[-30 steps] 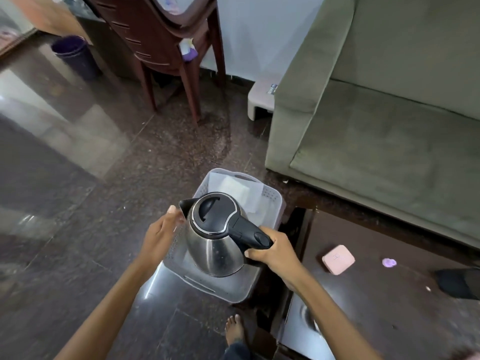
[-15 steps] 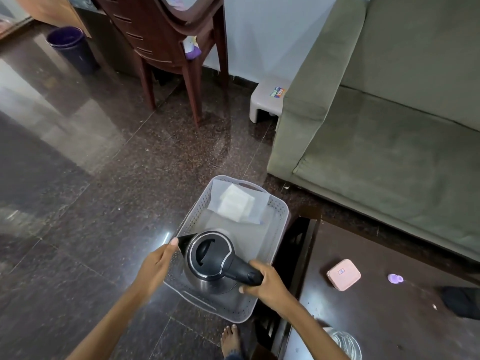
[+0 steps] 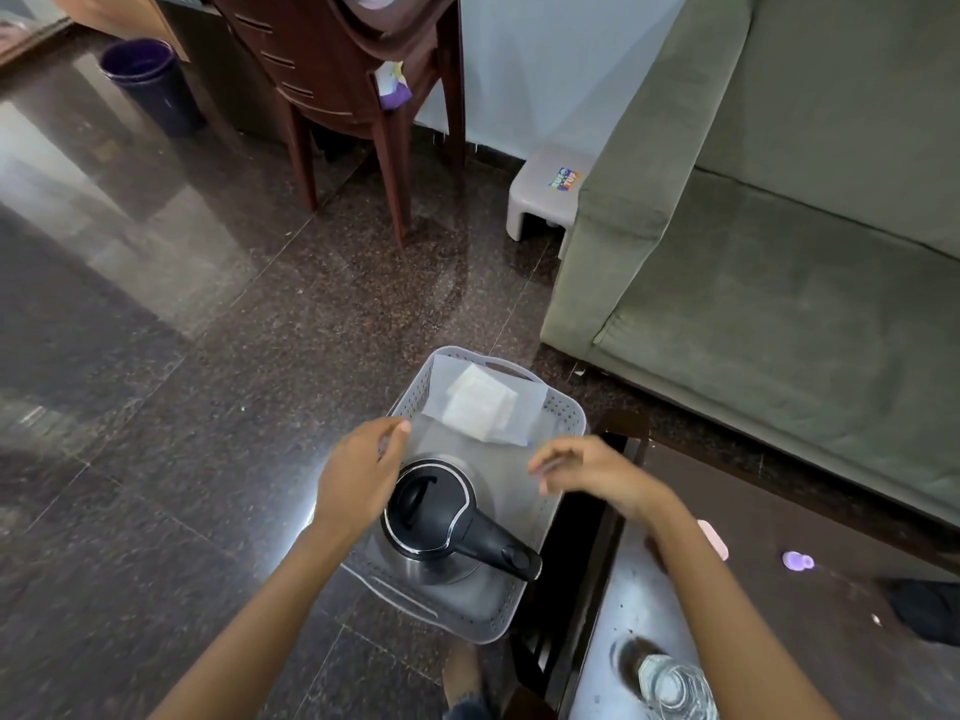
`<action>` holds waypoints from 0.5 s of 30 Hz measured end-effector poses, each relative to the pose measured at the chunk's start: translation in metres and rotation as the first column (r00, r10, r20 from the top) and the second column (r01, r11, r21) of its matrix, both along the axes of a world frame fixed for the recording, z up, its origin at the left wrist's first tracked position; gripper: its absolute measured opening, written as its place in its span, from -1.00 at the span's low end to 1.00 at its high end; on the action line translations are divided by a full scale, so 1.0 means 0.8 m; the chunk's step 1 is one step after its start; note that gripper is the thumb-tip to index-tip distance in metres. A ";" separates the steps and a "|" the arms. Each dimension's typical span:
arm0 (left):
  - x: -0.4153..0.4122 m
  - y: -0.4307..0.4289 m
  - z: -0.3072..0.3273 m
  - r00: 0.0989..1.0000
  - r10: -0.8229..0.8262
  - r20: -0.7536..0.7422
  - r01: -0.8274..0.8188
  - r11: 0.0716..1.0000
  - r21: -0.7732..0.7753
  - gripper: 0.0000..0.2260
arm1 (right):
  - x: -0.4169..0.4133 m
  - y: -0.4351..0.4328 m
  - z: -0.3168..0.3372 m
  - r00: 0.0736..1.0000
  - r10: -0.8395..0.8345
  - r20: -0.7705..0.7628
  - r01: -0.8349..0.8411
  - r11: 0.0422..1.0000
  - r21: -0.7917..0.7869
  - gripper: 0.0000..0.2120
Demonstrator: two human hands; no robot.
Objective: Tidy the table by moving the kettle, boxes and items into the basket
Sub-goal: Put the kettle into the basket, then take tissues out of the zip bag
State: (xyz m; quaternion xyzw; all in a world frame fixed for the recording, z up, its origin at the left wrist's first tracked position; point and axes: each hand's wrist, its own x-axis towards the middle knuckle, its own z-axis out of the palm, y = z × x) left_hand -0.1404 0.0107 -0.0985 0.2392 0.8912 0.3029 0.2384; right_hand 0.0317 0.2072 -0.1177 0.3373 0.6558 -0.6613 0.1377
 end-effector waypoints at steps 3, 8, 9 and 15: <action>-0.002 0.021 0.002 0.999 -0.017 -0.032 0.019 0.998 0.052 -0.77 | -0.048 0.009 -0.032 0.906 -0.423 0.025 0.419 0.904 0.084 -0.77; -0.012 0.043 0.003 0.998 -0.061 0.002 0.060 0.994 0.088 -0.79 | -0.098 0.006 -0.107 0.675 -0.721 0.158 0.720 0.690 0.071 -0.83; -0.014 0.044 0.006 0.997 -0.077 -0.004 0.077 0.993 0.090 -0.79 | -0.103 0.007 -0.117 0.645 -0.747 0.163 0.752 0.658 0.039 -0.74; -0.028 0.030 0.025 0.991 -0.133 -0.020 0.134 0.984 0.116 -0.81 | -0.104 0.011 -0.118 0.537 -0.833 0.136 0.841 0.514 -0.168 -0.85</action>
